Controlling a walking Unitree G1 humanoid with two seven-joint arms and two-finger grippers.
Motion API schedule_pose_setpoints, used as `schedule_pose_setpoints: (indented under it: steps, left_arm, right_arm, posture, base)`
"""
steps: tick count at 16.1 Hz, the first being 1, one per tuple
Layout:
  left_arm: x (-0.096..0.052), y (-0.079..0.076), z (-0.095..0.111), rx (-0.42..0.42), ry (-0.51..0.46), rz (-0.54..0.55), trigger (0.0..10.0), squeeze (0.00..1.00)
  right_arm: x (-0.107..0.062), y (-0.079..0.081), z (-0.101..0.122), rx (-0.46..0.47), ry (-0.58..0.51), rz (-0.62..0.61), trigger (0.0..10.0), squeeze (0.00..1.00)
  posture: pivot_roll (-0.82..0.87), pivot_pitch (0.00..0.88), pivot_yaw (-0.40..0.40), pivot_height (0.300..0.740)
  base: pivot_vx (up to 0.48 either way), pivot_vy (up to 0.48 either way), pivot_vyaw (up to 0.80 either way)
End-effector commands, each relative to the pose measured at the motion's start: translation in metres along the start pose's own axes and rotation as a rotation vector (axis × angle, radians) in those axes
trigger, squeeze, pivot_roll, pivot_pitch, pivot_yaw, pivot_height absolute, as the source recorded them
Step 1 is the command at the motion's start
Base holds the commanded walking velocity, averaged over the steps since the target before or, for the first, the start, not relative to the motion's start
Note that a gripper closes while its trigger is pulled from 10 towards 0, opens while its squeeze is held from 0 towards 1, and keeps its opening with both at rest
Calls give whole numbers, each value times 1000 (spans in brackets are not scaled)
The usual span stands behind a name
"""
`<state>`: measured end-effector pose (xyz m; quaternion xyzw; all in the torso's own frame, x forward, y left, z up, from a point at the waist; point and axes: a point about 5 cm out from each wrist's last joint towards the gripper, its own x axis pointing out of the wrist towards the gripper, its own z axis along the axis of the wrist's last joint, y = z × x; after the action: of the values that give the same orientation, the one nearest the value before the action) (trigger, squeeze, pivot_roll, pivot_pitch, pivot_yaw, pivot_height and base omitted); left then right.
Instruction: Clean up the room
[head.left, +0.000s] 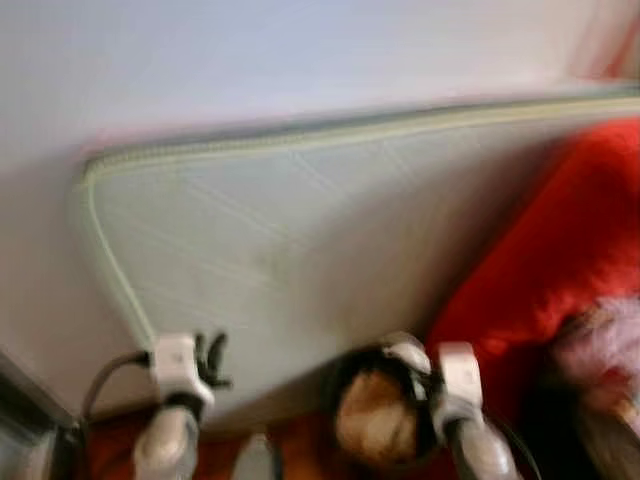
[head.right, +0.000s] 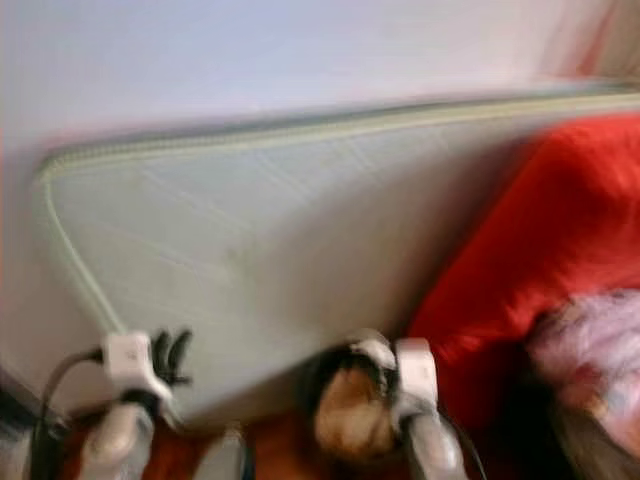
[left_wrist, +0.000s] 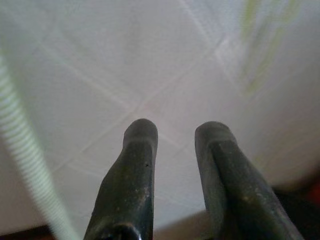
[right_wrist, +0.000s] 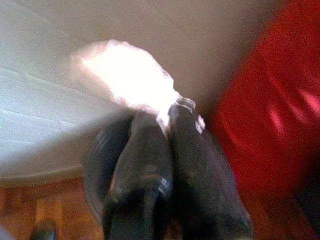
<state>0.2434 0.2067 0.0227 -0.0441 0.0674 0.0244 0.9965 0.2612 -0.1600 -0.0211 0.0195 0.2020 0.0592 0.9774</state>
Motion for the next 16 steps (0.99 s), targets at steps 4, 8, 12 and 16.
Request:
schedule_pose_setpoints:
  steps: [4, 8, 12, 16]
  left_arm:
    - [-1, -1, -5, -10, 31, -4, 10000, 0]
    - [-2, -1, -5, -12, 34, -7, 10000, 0]
    - [-2, -2, -4, -13, 32, -11, 10000, 0]
    - [-2, -3, -5, -15, 33, -18, 10000, 0]
  right_arm:
    - [-2, 1, -6, 4, 30, 6, 10000, 0]
    - [-2, 1, -9, -7, 68, -3, 10000, 0]
    - [-2, 1, -8, 7, 48, 8, 10000, 0]
    - [-2, 1, -9, 3, 56, 8, 10000, 0]
  posture:
    - [143, 0, -23, 657]
    - [144, 0, -23, 642]
    - [142, 0, -22, 627]
    - [146, 0, -23, 627]
  base:
    - [0, 0, 0]
    - [0, 0, 0]
    - [0, 0, 0]
    - [0, 0, 0]
